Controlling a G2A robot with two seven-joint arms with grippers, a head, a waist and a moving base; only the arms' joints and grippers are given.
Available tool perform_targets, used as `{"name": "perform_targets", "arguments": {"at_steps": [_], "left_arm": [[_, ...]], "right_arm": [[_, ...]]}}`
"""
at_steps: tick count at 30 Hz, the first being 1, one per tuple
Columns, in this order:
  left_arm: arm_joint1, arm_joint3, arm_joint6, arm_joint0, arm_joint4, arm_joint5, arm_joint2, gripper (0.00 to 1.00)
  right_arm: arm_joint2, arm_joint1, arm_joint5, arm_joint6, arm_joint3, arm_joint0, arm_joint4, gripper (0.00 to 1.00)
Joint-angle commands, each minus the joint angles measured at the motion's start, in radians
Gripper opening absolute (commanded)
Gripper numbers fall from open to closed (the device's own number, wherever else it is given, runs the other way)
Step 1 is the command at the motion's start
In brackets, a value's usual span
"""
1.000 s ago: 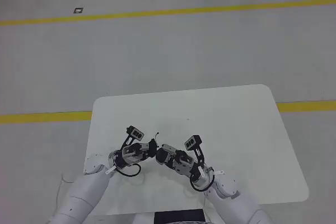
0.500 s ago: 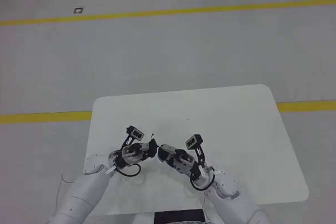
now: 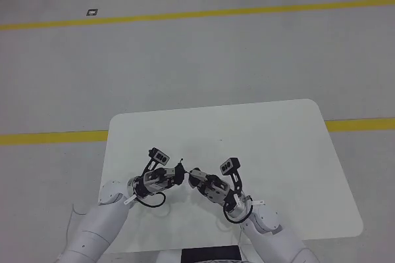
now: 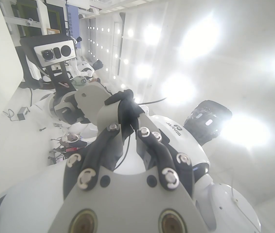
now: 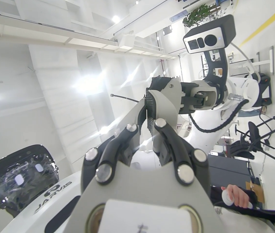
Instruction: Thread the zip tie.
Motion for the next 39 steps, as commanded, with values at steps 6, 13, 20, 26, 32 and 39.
{"name": "perform_targets", "arguments": {"at_steps": [6,13,20,26,32,39], "left_arm": [[0.000,0.000,0.000,0.000,0.000,0.000,0.000,0.00],[0.000,0.000,0.000,0.000,0.000,0.000,0.000,0.00],[0.000,0.000,0.000,0.000,0.000,0.000,0.000,0.00],[0.000,0.000,0.000,0.000,0.000,0.000,0.000,0.00],[0.000,0.000,0.000,0.000,0.000,0.000,0.000,0.00],[0.000,0.000,0.000,0.000,0.000,0.000,0.000,0.00]], "right_arm": [[0.022,-0.004,0.000,-0.004,0.001,-0.008,-0.017,0.00],[0.045,-0.007,0.000,-0.003,0.007,-0.015,-0.028,0.00],[0.058,-0.010,0.000,-0.003,0.011,-0.019,-0.032,0.00],[0.070,-0.012,0.000,-0.003,0.014,-0.022,-0.039,0.00],[0.077,-0.014,0.000,-0.001,0.021,-0.024,-0.041,0.00],[0.080,-0.017,0.000,0.000,0.032,-0.023,-0.039,0.00]]}}
